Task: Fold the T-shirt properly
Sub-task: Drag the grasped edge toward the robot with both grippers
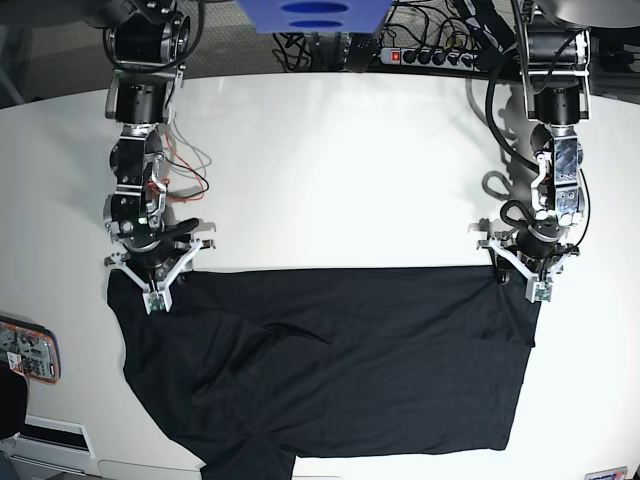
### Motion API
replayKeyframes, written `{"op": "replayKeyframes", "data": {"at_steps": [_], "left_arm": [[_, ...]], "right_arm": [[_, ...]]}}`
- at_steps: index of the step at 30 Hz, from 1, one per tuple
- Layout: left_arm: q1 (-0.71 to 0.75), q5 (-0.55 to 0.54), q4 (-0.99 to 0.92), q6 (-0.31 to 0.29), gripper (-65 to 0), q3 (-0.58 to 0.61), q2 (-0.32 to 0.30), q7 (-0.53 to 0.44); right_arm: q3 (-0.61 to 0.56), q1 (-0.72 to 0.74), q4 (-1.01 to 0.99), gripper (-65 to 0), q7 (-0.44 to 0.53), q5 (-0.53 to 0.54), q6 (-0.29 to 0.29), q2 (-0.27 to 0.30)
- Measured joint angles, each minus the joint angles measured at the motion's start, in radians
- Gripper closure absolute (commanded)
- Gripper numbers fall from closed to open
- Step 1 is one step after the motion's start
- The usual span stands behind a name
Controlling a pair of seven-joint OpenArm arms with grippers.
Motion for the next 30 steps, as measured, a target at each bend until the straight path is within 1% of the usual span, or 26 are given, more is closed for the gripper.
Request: {"op": "replayKeyframes", "data": {"at_steps": [4, 9, 13, 16, 20, 22, 23, 25, 27, 30], "left_arm": [[0.003, 0.000, 0.000, 0.000, -27.5, 0.000, -0.001, -0.003], [0.003, 0.000, 0.000, 0.000, -27.6, 0.000, -0.001, -0.003], [0.002, 0.000, 0.000, -0.002, -27.6, 0.000, -0.003, -0.003], [0.002, 0.000, 0.000, -0.002, -27.6, 0.000, -0.003, -0.001], [0.002, 0.000, 0.000, -0.002, -27.6, 0.000, -0.003, -0.002], [0.002, 0.000, 0.000, -0.002, -27.6, 0.000, -0.003, -0.002], [0.005, -0.001, 0.000, -0.002, -27.6, 0.000, -0.003, -0.007], [0.005, 0.000, 0.000, -0.002, -27.6, -0.001, -0.003, -0.007], [0.005, 0.000, 0.000, -0.002, -27.6, -0.002, -0.003, -0.007], [0.005, 0.000, 0.000, -0.003, -27.6, -0.002, -0.003, -0.007]], "right_arm": [[0.000, 0.026, 0.006, -22.6, 0.023, 0.001, 0.000, 0.000], [0.000, 0.015, 0.000, -22.6, -0.001, 0.000, 0.000, 0.000], [0.001, 0.113, -0.046, -22.6, 0.003, 0.002, 0.002, 0.000], [0.000, 0.161, -0.039, -22.6, 0.035, 0.001, -0.003, 0.002], [0.000, 0.137, -0.084, -22.6, 0.002, 0.000, 0.001, 0.002], [0.001, 0.163, -0.147, -22.6, -0.003, -0.005, 0.000, 0.001], [0.001, 0.188, -0.176, -22.5, 0.010, -0.006, 0.001, 0.000], [0.001, 0.248, -0.234, -22.4, 0.108, -0.002, 0.000, 0.002], [0.001, 0.274, -0.288, -22.3, 0.188, 0.006, 0.000, 0.003], [0.001, 0.256, -0.373, -22.2, 0.190, -0.002, -0.001, 0.002]]}}
